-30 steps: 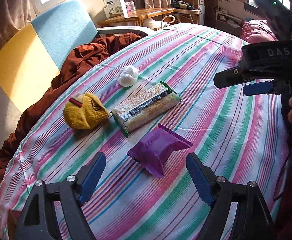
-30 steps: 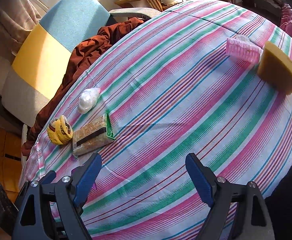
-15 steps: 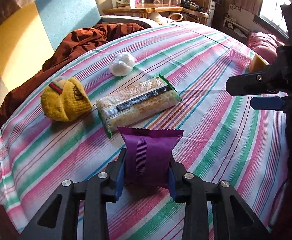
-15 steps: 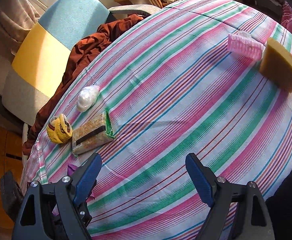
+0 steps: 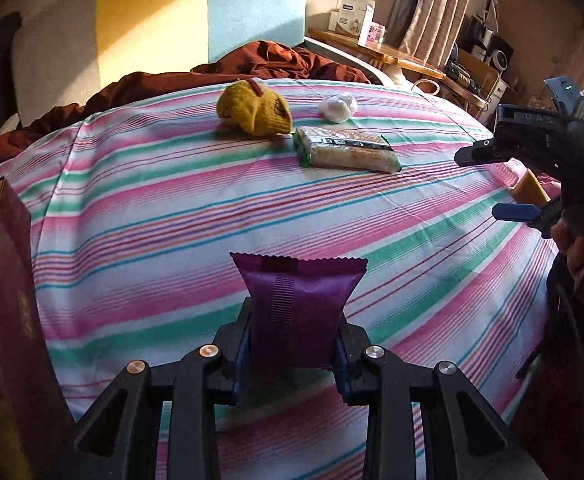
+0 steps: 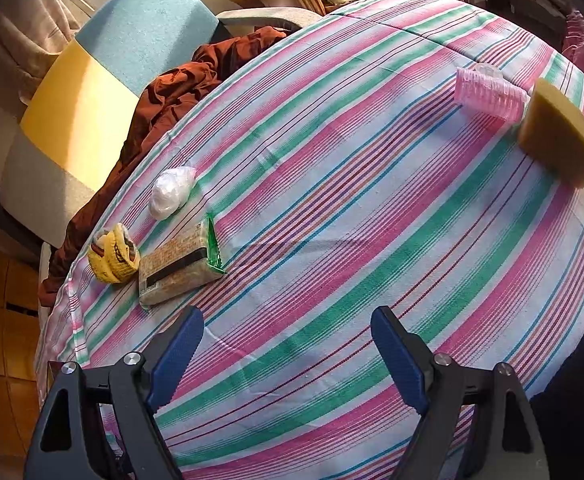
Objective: Organize objects
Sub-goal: 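Lift the purple snack with the left tool while the right tool grasps the plastic-wrapped bundle, then carry the purple snack to the gold tray and release it with the left tool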
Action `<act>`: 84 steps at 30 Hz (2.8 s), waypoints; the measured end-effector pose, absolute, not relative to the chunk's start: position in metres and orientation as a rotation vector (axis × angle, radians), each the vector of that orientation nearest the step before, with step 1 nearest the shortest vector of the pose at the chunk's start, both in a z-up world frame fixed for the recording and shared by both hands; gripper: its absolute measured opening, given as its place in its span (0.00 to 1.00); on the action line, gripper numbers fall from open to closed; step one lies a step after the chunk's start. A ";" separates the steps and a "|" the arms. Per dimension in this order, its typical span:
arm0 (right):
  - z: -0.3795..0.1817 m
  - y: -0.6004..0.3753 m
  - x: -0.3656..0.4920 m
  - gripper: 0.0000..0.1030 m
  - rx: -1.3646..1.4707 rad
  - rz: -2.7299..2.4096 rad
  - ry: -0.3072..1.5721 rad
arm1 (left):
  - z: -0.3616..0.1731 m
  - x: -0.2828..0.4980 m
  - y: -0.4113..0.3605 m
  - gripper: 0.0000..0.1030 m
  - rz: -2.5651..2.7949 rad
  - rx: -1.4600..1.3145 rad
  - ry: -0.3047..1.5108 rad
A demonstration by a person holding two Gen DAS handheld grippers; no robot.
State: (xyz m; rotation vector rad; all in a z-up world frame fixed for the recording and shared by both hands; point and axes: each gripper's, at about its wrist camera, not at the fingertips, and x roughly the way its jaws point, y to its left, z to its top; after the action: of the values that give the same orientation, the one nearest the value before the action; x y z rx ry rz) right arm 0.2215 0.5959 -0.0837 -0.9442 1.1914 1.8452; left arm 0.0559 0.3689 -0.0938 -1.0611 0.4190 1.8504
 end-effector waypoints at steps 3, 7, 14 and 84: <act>-0.084 0.595 0.219 0.85 -0.958 1.853 1.177 | -0.096 0.057 0.369 0.32 1.851 -1.041 0.420; -0.084 0.592 0.213 0.85 -0.980 1.879 1.164 | -0.100 0.057 0.376 0.32 1.858 -1.004 0.439; -0.081 0.581 0.195 0.85 -1.040 1.954 1.119 | -0.104 0.060 0.377 0.32 1.871 -0.932 0.448; -0.098 0.517 0.129 0.34 -1.446 2.166 0.678 | -0.101 0.076 0.356 0.32 1.944 -0.870 0.528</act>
State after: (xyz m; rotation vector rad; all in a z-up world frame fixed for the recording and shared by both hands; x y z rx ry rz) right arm 0.1290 0.5170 -0.0985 -1.4459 0.6784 2.1664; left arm 0.0762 0.3560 -0.1012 -0.8697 0.5283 1.9442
